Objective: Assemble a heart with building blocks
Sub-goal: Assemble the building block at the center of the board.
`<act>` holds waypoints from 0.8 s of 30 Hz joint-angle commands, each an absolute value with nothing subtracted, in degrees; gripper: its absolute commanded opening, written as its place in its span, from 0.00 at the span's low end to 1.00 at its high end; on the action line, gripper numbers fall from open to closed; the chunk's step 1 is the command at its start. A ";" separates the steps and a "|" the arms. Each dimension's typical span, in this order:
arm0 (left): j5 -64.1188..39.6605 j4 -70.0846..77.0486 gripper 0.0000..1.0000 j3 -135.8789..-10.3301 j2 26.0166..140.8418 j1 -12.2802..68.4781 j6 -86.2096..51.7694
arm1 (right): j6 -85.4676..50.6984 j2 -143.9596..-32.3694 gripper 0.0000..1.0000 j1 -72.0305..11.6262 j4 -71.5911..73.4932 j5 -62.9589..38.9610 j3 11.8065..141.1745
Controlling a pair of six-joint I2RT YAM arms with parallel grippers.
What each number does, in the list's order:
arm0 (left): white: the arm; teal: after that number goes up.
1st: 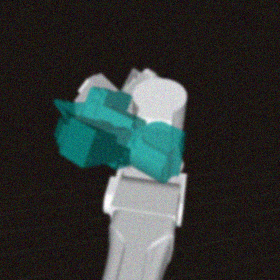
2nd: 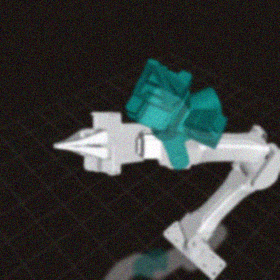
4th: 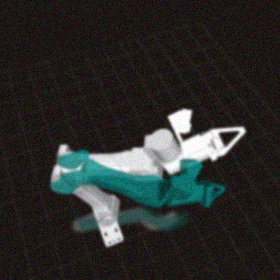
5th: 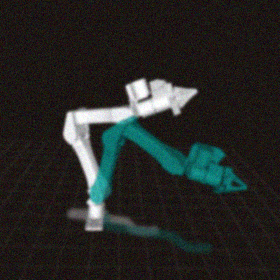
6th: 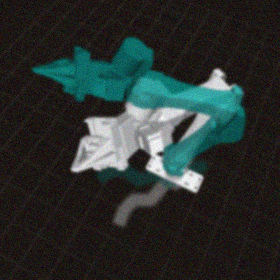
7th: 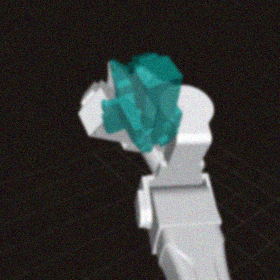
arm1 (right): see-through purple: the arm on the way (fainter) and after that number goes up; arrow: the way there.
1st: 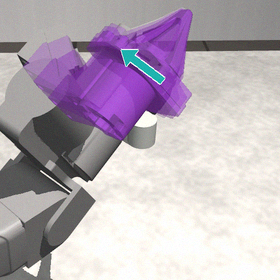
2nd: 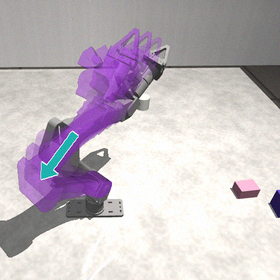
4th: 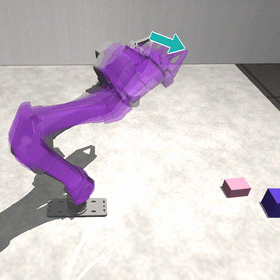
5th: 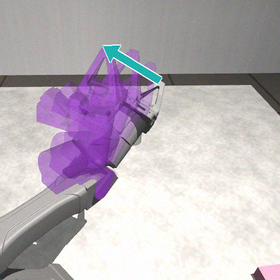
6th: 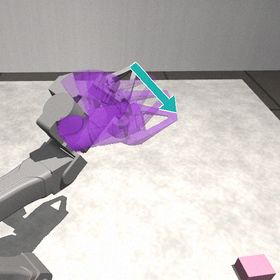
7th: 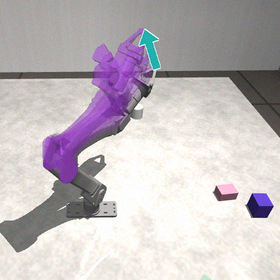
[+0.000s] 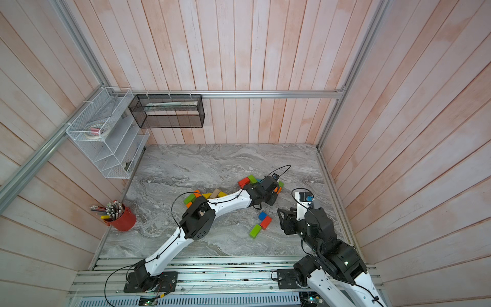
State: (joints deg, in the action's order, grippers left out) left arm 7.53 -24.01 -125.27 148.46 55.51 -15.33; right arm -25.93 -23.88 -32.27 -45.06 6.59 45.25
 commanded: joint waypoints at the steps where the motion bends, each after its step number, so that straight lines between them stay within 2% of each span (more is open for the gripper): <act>1: 7.55 -26.44 0.33 -126.62 150.82 55.20 -16.53 | -26.46 -23.73 0.57 -32.52 -45.96 7.74 45.53; 13: 7.59 -26.80 0.46 -127.15 150.87 55.20 -16.91 | -26.46 -23.45 0.57 -32.52 -45.97 7.74 45.60; 17: 7.24 -26.78 0.54 -127.16 150.86 55.20 -16.97 | -26.57 -23.45 0.57 -32.50 -45.93 7.73 45.55; 24: 6.33 -24.85 0.53 -124.02 148.77 55.29 -17.35 | -26.56 -23.38 0.57 -32.51 -45.96 7.80 45.53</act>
